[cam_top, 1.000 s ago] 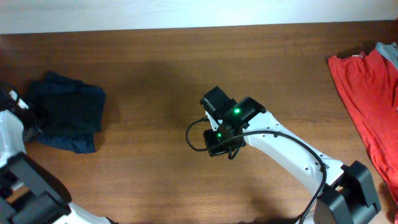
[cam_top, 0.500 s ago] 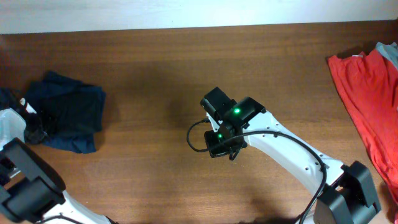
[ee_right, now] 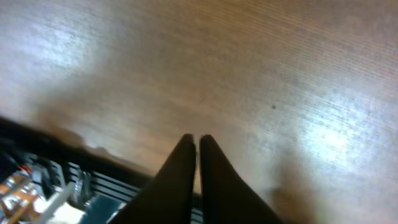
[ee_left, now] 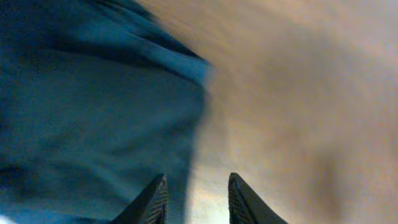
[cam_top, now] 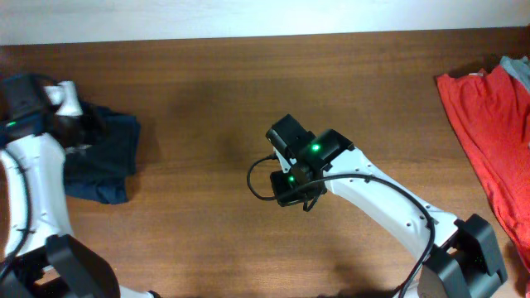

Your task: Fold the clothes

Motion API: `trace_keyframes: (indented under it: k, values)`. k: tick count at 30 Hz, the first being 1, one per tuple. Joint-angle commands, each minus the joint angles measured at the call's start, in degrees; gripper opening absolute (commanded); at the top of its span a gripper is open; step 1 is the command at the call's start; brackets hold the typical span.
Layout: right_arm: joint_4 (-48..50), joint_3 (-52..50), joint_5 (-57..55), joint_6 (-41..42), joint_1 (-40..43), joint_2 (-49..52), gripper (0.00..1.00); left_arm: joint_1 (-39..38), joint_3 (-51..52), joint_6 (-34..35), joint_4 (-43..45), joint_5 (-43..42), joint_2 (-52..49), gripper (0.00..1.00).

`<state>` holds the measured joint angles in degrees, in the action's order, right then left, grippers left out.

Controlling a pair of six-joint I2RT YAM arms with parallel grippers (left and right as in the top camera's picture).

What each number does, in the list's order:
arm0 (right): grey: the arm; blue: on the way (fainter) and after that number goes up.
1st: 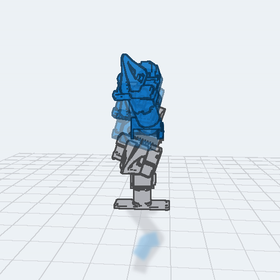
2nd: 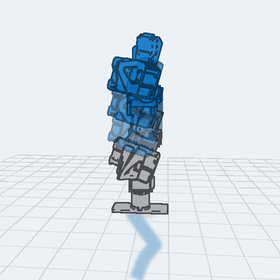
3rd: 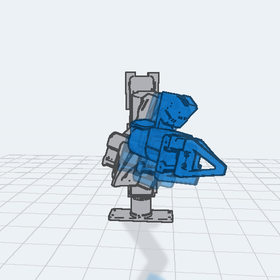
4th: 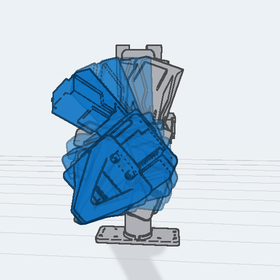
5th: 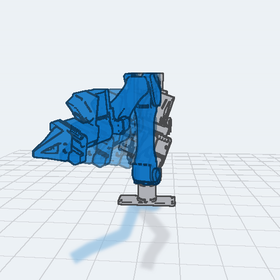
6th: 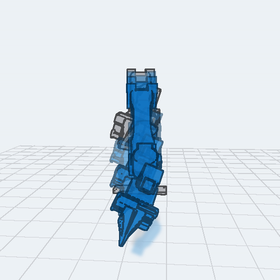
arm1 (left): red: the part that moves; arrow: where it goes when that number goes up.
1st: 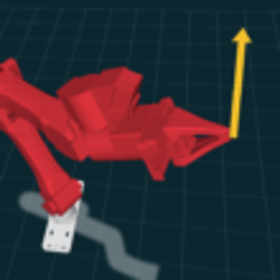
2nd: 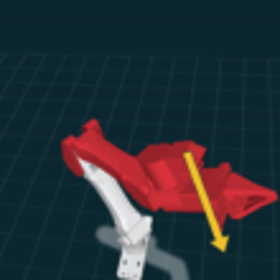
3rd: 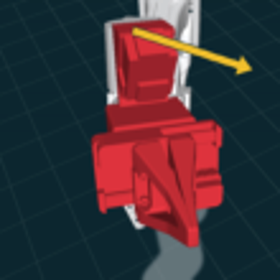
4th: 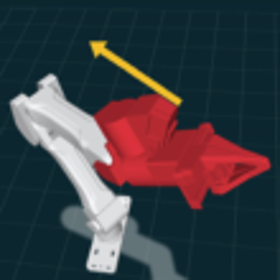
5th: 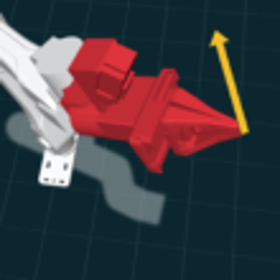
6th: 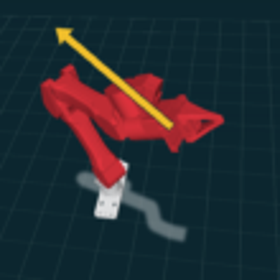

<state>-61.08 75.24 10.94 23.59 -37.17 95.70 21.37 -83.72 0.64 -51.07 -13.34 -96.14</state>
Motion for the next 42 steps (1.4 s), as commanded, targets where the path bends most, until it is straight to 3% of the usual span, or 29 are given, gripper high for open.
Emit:
trace_keyframes:
  k: [1, 8, 11, 14, 17, 19, 21, 23, 30, 42]
  values:
    - [0.22, 3.30, -3.85, -0.11, -0.26, -4.11, 0.15, -4.79, -3.39, -11.19, -4.76, -1.86, 0.57, 0.32]
    - [0.28, 13.64, -20.20, -0.13, -0.26, -15.80, 0.17, -18.40, -18.23, -20.96, -22.69, -0.87, 7.48, 0.38]
    - [0.28, 18.27, -26.77, -0.42, -0.26, -21.88, 0.17, -24.55, -22.36, -20.55, -27.06, 4.31, 11.58, 0.39]
    - [0.35, 20.72, -30.21, -3.17, -0.26, -27.67, 0.24, -29.68, -23.21, -12.09, -28.39, 11.50, 17.46, 0.42]
    - [-0.39, 20.87, -31.15, -7.13, -0.26, -33.94, 0.44, -32.59, -23.21, -8.66, -30.95, 14.78, 23.71, 0.45]
    - [-2.40, 20.87, -31.15, -7.10, -0.26, -37.31, 0.59, -33.18, -23.19, -8.59, -32.37, 14.67, 28.30, 0.64]
    - [-4.13, 20.87, -31.12, -7.08, -0.26, -39.69, 0.70, -33.16, -23.19, -8.59, -33.14, 14.67, 31.65, 0.96]
    - [-5.18, 20.87, -31.15, -7.10, -0.26, -41.31, 0.99, -33.16, -23.19, -8.57, -33.38, 14.64, 34.32, 0.99]
    - [-6.29, 20.87, -31.12, -7.08, -0.28, -42.51, 0.99, -33.16, -23.19, -8.59, -33.38, 14.01, 39.91, 0.99]
    - [-6.32, 20.83, -31.10, -7.08, -0.28, -42.47, 0.99, -33.16, -23.21, -8.63, -39.85, 12.26, 40.02, 0.99]
